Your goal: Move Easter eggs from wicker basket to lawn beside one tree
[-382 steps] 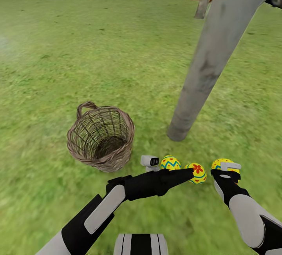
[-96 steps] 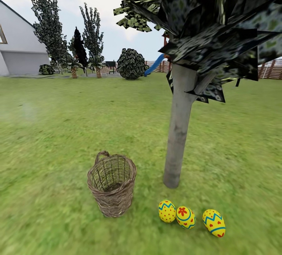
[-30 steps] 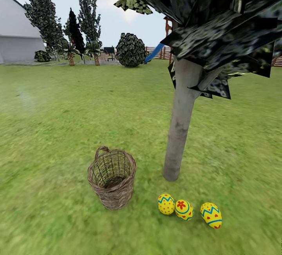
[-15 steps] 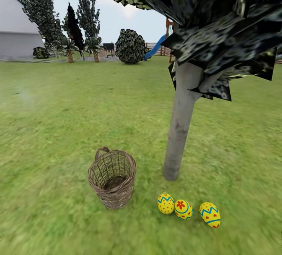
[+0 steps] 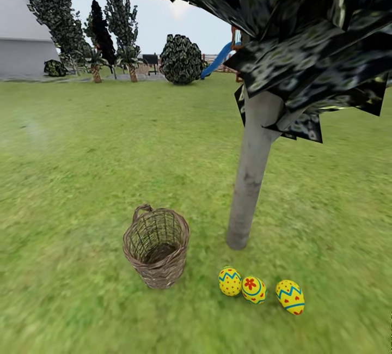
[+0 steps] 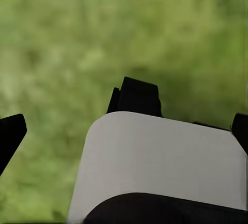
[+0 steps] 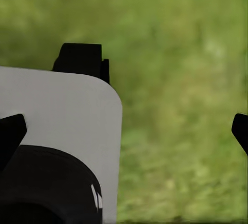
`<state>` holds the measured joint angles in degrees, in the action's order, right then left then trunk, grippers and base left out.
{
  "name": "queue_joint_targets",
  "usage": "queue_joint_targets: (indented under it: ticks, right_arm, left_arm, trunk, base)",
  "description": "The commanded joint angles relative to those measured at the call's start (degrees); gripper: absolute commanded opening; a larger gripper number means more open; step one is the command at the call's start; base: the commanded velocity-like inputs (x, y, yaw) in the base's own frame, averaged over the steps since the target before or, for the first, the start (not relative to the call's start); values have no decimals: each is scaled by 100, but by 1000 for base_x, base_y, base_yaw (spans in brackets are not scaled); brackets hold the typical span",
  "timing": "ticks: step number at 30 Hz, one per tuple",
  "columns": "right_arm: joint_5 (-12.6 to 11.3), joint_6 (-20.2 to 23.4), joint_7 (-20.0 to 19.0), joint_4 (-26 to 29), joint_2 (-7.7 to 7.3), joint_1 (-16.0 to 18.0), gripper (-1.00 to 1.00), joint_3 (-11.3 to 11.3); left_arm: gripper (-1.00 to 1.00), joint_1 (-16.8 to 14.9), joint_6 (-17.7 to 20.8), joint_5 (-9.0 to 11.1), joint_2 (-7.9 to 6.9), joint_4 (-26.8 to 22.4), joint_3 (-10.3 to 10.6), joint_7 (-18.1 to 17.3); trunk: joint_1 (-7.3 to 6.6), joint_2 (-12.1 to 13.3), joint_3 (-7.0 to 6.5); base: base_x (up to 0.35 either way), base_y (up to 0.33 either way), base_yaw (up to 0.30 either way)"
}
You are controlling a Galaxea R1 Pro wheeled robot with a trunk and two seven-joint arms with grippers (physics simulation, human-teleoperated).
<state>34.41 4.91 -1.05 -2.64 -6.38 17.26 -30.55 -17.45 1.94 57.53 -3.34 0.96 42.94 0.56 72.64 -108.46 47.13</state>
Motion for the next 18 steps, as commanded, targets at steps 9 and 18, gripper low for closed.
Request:
queue_joint_targets:
  ticks: [9,18]
  right_arm:
    - [60,30,417,-39,15,5,100,-42]
    - [75,28,626,-57,23,5,100,-48]
  left_arm:
    - [100,-4,20,48,0,1,48,6]
    - [100,-4,18,48,-8,1,48,-20]
  trunk:
    - [-199,360,-72]
    - [-287,521,-59]
  base:
    - [0,0,0]
    - [0,0,-3]
